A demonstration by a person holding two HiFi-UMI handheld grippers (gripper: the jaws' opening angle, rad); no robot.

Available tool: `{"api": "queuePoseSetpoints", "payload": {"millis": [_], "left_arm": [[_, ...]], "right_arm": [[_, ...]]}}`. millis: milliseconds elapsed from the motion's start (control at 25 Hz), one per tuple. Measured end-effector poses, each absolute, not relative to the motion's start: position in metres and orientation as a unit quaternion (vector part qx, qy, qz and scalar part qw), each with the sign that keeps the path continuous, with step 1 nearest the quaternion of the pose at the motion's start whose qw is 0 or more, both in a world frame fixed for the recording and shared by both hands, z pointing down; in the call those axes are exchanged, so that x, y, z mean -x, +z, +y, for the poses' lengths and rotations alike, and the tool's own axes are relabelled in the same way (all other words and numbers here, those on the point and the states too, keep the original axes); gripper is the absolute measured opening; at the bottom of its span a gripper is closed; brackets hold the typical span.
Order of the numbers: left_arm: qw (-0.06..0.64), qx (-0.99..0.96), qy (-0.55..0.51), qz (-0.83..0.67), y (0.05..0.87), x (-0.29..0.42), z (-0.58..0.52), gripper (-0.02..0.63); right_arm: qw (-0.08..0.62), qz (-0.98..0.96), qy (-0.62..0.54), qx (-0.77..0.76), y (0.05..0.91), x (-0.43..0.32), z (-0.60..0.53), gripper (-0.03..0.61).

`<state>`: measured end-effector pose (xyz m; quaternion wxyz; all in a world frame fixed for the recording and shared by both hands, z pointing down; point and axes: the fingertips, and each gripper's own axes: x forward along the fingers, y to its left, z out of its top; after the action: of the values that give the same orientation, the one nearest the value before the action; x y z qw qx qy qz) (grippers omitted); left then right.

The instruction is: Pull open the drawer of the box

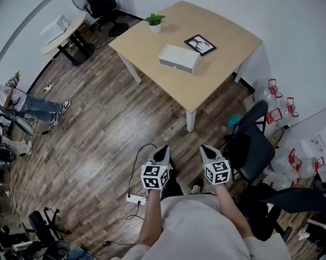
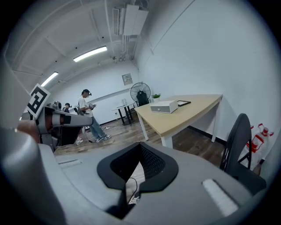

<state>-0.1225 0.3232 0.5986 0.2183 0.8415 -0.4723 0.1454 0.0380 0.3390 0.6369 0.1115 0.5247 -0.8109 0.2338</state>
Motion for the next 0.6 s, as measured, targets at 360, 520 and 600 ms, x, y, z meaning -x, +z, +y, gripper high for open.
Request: {"api": "queuePoseSetpoints", "payload": {"millis": [360,520,600], "left_arm": [[0.222,-0.851,0.141,-0.455,0.594,0.155,0.24,0.052],[0.217,-0.859,0.137,-0.442,0.586,0.165,0.198,0.052],[0.213,-0.865,0.137,-0.434,0.582,0.17,0.179,0.053]], "right_arm": [[0.084,-0.811,0.265,-0.515,0.637,0.009,0.271,0.002],[0.081,-0.804,0.265,-0.525,0.634,0.024,0.239,0.002],[0.072,-0.797,0.268,-0.537,0.632,0.028,0.222,0.002]]}}
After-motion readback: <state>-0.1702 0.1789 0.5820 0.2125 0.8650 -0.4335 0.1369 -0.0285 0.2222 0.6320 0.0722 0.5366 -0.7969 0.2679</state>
